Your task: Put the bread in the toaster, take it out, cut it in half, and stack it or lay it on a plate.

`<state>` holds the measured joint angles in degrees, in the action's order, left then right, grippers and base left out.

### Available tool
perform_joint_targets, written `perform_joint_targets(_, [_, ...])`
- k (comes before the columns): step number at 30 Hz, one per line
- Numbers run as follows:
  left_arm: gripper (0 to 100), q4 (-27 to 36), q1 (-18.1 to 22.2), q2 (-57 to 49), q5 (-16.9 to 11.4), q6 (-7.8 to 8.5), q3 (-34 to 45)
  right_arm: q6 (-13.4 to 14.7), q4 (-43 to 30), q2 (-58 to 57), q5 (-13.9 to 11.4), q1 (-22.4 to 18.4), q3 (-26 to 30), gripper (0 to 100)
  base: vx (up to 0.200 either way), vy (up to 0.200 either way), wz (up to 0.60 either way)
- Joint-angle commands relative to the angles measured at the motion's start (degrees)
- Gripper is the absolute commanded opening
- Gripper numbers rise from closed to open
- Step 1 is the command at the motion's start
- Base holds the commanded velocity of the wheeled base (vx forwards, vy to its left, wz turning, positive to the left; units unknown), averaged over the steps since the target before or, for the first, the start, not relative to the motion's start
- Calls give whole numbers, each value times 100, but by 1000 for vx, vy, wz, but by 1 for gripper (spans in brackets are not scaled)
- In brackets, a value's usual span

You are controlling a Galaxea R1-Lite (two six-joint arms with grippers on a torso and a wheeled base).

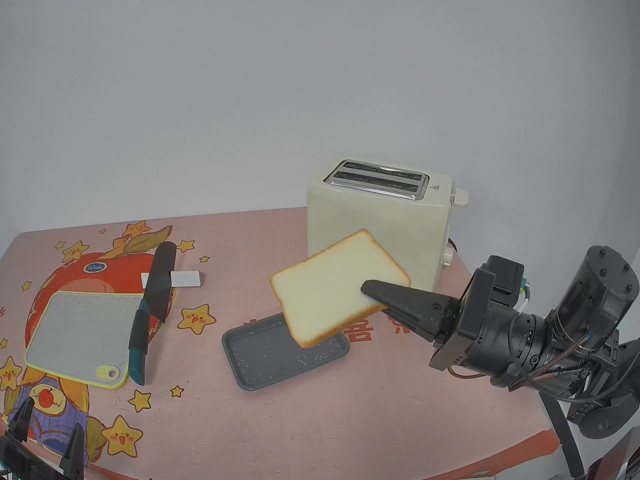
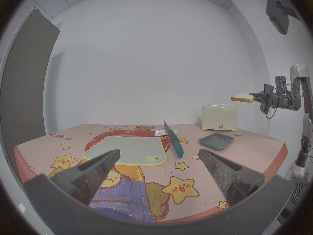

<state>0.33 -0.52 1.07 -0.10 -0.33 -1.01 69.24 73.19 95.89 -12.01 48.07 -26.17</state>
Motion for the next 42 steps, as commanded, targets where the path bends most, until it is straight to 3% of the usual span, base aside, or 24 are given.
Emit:
perform_joint_targets(1, [100, 2, 0, 7, 1, -2, 84, -324, 28, -35, 5, 18, 42, 0, 0, 0, 0])
perform_joint_targets(4, [100, 2, 0, 7, 1, -2, 84, -412, 46, -71, 5, 54, 95, 0, 0, 0, 0])
perform_joint_targets(10, [100, 2, 0, 7, 1, -2, 84, -948, 55, -185, 5, 62, 192, 0, 0, 0, 0])
perform_joint_targets(17, [100, 2, 0, 7, 1, -2, 84, -1211, 55, -211, -3, 62, 200, 0, 0, 0, 0])
perform_joint_targets(22, [100, 2, 0, 7, 1, -2, 92, -1791, 55, -202, -12, 62, 279, 0, 0, 0, 0])
perform_joint_targets(23, [100, 2, 0, 7, 1, -2, 84, -2205, 64, -176, -12, 54, 359, 0, 0, 0, 0])
perform_joint_targets(24, [100, 2, 0, 7, 1, -2, 84, -2345, 64, -185, -12, 54, 394, 0, 0, 0, 0])
perform_joint_targets(30, [100, 2, 0, 7, 1, -2, 84, -3039, 283, -246, -12, 45, 561, 0, 0, 0, 0])
perform_joint_targets(35, [100, 2, 0, 7, 1, -2, 84, -3382, 775, -246, -30, 54, 868, 0, 0, 0, 0])
perform_joint_targets(39, [100, 2, 0, 7, 1, -2, 84, -3532, 802, -220, -38, 45, 886, 0, 0, 0, 0])
perform_joint_targets(42, [100, 2, 0, 7, 1, -2, 84, -3804, 793, -211, -56, -8, 930, 0, 0, 0, 0])
